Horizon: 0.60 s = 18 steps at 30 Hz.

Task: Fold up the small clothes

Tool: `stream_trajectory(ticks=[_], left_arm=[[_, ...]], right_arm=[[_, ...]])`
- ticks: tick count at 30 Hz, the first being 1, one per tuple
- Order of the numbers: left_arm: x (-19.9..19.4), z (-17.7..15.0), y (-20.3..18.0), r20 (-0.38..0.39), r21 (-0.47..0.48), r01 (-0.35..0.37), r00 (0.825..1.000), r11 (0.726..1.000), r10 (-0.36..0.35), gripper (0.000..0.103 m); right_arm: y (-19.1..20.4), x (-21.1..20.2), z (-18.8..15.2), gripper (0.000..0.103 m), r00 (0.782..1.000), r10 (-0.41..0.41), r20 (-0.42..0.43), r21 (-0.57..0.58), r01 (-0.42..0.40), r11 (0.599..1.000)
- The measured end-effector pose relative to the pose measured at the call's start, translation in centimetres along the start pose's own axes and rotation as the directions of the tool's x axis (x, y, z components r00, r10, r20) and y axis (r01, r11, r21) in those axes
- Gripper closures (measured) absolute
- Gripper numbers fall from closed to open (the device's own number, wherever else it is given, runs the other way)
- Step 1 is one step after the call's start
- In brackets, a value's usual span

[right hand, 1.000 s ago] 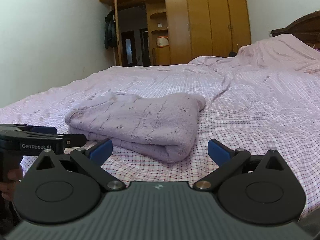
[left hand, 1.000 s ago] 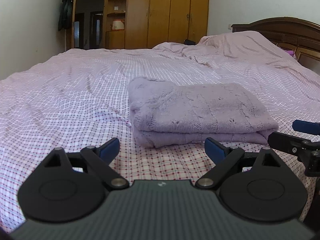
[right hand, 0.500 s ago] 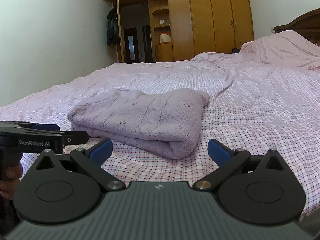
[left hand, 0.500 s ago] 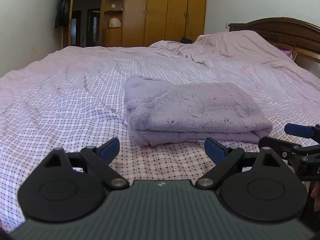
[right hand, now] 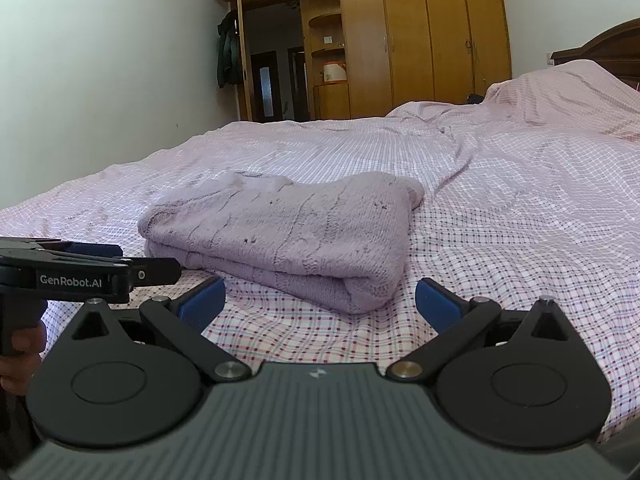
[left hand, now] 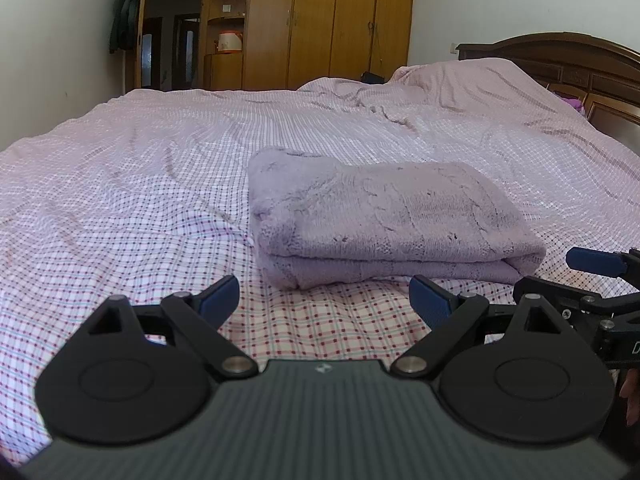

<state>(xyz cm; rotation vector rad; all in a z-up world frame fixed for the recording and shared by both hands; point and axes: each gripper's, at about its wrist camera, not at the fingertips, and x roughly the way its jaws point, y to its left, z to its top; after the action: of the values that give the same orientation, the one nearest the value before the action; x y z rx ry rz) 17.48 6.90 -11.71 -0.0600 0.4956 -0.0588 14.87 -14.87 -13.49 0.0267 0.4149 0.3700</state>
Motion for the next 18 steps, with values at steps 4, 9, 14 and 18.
stream_trajectory(ticks=[4, 9, 14, 18], left_arm=[[0.13, -0.01, 0.02, -0.006, -0.002, 0.000, 1.000, 1.000, 0.000, 0.010], [0.08, -0.02, -0.04, -0.003, -0.001, 0.003, 1.000, 1.000, -0.003, 0.010], [0.09, -0.08, -0.04, -0.007, -0.002, 0.002, 1.000, 1.000, -0.002, 0.010], [0.19, -0.04, 0.01, -0.016, -0.005, 0.010, 1.000, 1.000, -0.011, 0.010]], right_arm=[[-0.06, 0.10, -0.04, 0.000, 1.000, 0.003, -0.003, -0.004, -0.003, 1.000], [-0.13, 0.17, -0.11, 0.000, 1.000, 0.004, -0.003, -0.004, -0.004, 1.000], [-0.13, 0.42, -0.18, 0.000, 1.000, 0.007, -0.013, -0.010, -0.007, 1.000], [-0.12, 0.48, -0.19, 0.000, 1.000, 0.010, -0.016, -0.011, -0.011, 1.000]])
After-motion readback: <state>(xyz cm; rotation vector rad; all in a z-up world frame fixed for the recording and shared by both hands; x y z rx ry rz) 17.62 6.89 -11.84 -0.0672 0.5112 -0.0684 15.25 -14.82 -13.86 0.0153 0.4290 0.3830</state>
